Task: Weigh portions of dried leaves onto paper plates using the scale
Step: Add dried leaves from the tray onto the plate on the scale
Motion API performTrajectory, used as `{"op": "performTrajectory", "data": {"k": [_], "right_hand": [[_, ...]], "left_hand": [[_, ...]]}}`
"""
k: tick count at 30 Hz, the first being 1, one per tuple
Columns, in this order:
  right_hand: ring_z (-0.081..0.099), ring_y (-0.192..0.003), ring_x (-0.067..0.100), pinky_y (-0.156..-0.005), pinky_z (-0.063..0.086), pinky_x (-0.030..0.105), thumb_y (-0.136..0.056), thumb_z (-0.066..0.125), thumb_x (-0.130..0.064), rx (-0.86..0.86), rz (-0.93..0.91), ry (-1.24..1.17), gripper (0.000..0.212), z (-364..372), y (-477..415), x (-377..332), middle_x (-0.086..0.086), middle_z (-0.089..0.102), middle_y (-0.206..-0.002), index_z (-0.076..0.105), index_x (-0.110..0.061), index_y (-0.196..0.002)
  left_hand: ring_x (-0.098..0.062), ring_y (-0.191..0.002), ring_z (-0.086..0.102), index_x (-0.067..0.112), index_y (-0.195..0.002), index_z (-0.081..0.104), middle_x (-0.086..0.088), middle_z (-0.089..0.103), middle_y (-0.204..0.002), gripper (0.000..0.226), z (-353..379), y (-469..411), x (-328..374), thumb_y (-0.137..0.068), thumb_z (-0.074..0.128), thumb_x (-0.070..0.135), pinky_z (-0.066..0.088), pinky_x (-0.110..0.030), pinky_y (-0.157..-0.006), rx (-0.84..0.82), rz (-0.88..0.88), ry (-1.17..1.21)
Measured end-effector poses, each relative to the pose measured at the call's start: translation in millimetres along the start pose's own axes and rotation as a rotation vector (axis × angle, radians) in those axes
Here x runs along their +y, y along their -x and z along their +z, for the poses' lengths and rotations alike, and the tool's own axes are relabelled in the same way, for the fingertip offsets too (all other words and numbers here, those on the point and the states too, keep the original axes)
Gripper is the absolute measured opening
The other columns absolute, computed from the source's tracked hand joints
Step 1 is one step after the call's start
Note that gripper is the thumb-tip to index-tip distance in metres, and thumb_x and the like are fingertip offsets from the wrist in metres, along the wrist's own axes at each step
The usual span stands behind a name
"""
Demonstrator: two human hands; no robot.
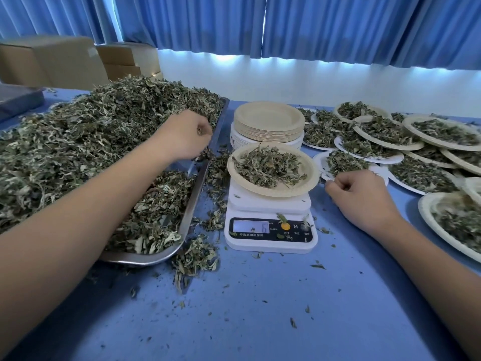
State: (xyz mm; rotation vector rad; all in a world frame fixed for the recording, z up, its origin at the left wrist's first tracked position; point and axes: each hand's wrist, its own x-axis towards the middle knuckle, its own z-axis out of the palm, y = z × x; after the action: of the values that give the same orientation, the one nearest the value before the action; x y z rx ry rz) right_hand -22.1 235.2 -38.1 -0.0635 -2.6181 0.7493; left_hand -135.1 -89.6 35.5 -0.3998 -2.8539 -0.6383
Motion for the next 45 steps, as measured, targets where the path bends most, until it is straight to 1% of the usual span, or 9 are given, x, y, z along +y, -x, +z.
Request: {"op": "performTrajectory", "data": {"k": [5,11,16,22,25,28,30,35,45], "right_hand": [[0.035,-0.046,0.019,-0.051,0.036,0.030,-0.095,0.060,-0.018,-0.008,0.011,-0.008,0.043,0.0,-0.8,0.7,0.015,0.043,-0.049,0.044,0.001,-0.060],[0.034,-0.047,0.019,-0.052,0.035,0.030,-0.094,0.059,-0.017,-0.010,0.007,0.009,0.042,-0.3,-0.7,0.4,0.011,0.039,-0.049,0.042,0.001,-0.060],[0.036,-0.048,0.021,-0.053,0.036,0.031,-0.093,0.059,-0.018,-0.010,0.016,0.012,0.041,-0.6,-0.7,-1.5,0.024,0.049,-0.057,0.046,0.002,-0.061],[0.037,-0.047,0.021,-0.052,0.036,0.031,-0.094,0.060,-0.018,-0.010,0.006,0.008,0.041,-0.9,0.0,-1.4,0.023,0.050,-0.057,0.047,0.002,-0.061],[0.038,-0.047,0.022,-0.052,0.036,0.031,-0.095,0.059,-0.019,-0.016,0.022,0.002,0.042,-0.4,0.5,-1.3,0.023,0.051,-0.058,0.048,0.003,-0.062],[0.050,-0.049,0.028,-0.055,0.041,0.031,-0.101,0.053,-0.025,0.029,0.068,-0.063,0.043,-1.0,0.1,-0.3,0.014,0.059,-0.055,0.056,0.000,-0.066],[0.056,-0.046,0.014,-0.053,0.045,0.031,-0.104,0.049,-0.033,0.056,0.115,-0.165,0.041,-2.8,-0.1,-2.6,0.004,0.067,-0.059,0.062,-0.007,-0.075],[0.050,-0.039,0.019,-0.046,0.046,0.036,-0.106,0.046,-0.047,0.010,0.133,-0.480,0.036,-3.3,2.9,-16.3,0.007,0.069,-0.061,0.066,-0.018,-0.096],[0.051,-0.043,0.020,-0.039,0.033,0.027,-0.100,0.065,-0.026,-0.123,0.272,-0.769,0.014,-1.4,5.5,-29.9,0.013,0.070,-0.066,0.062,-0.019,-0.111]], "left_hand": [[-0.020,-0.072,0.057,0.007,-0.139,0.056,-0.008,0.064,-0.109,0.041,5.9,1.1,-9.2,-0.098,0.053,0.008,0.042,-0.026,-0.057,-0.385,-0.096,-0.303],[-0.022,-0.073,0.051,-0.001,-0.131,0.057,-0.005,0.053,-0.085,0.042,7.2,3.2,-1.9,-0.092,0.043,-0.009,0.035,-0.026,-0.050,-0.369,-0.111,-0.244],[-0.025,-0.086,0.056,0.007,-0.120,0.066,-0.012,0.064,-0.115,0.044,6.8,2.8,-1.7,-0.091,0.040,-0.013,0.045,-0.026,-0.066,-0.311,-0.115,-0.189],[-0.022,-0.079,0.057,0.009,-0.107,0.065,-0.009,0.063,-0.099,0.034,3.2,4.4,-3.8,-0.089,0.044,-0.012,0.046,-0.029,-0.061,-0.331,-0.110,-0.141],[-0.025,-0.081,0.065,0.016,-0.107,0.066,-0.006,0.063,-0.100,0.031,3.1,4.3,-2.7,-0.095,0.046,-0.005,0.056,-0.037,-0.067,-0.161,-0.102,-0.061],[-0.011,-0.059,0.060,0.016,-0.102,0.066,-0.005,0.067,-0.086,0.020,5.3,1.3,5.5,-0.100,0.048,0.007,0.046,-0.024,-0.048,0.098,-0.004,0.237],[-0.004,-0.053,0.059,0.017,-0.100,0.066,-0.003,0.070,-0.078,0.011,9.8,4.4,13.7,-0.102,0.055,0.017,0.046,-0.020,-0.049,0.065,0.068,0.392],[-0.005,-0.062,0.059,0.028,-0.108,0.064,0.003,0.071,-0.076,0.020,25.6,14.9,22.9,-0.096,0.062,0.044,0.046,-0.027,-0.061,-0.105,0.304,0.187],[-0.012,-0.061,0.061,0.028,-0.114,0.057,0.006,0.063,-0.062,0.031,41.5,15.5,28.6,-0.096,0.054,0.054,0.056,-0.037,-0.062,0.055,0.278,-0.071]]}}
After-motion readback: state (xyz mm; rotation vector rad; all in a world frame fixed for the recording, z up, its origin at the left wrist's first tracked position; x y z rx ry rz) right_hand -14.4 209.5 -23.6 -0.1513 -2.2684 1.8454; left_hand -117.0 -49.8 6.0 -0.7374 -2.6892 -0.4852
